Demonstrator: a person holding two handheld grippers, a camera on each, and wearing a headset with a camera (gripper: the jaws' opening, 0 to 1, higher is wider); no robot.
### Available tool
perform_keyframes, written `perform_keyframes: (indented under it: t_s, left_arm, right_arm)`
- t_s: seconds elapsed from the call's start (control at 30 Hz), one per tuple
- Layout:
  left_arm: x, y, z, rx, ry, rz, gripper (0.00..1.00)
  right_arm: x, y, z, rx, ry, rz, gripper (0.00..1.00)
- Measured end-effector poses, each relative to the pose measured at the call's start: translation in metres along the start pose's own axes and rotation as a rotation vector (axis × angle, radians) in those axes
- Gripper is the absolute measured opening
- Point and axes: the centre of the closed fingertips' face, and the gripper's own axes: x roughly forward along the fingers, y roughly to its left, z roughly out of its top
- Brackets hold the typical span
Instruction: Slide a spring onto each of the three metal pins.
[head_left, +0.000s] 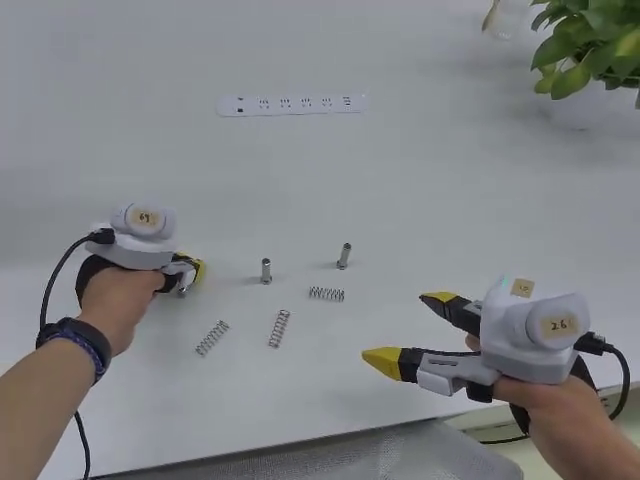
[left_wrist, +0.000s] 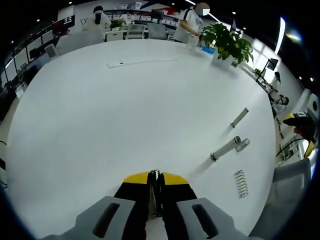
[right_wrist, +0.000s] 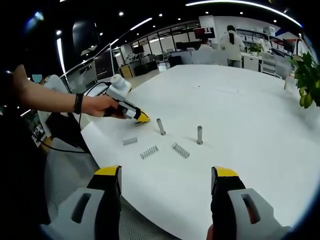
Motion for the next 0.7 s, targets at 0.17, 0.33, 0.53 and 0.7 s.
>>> perform_keyframes:
  t_s: [0.17,0.33,0.53,0.7]
  left_arm:
    - [0.003,-0.003,0.001,0.029,0.012,0.008,0.0]
    - [0.003,-0.006,0.0,0.049,0.031,0.014,0.0]
    - [-0.002,-0.007,0.001,0.04,0.024,0.017,0.0]
    - [-0.011,-0.002,0.004,0.03,0.006,0.028,0.0]
  right_arm:
    - [-0.001,-0.002,-0.002,0.005,-0.002,-0.005,0.71]
    - [-0.003,-0.003,-0.003,0.01,-0.004,-0.011,0.71]
    - [-0.006,-0.006,-0.004,0.016,-0.009,-0.019,0.71]
    - [-0.007,-0.007,-0.004,0.02,-0.011,-0.023,0.71]
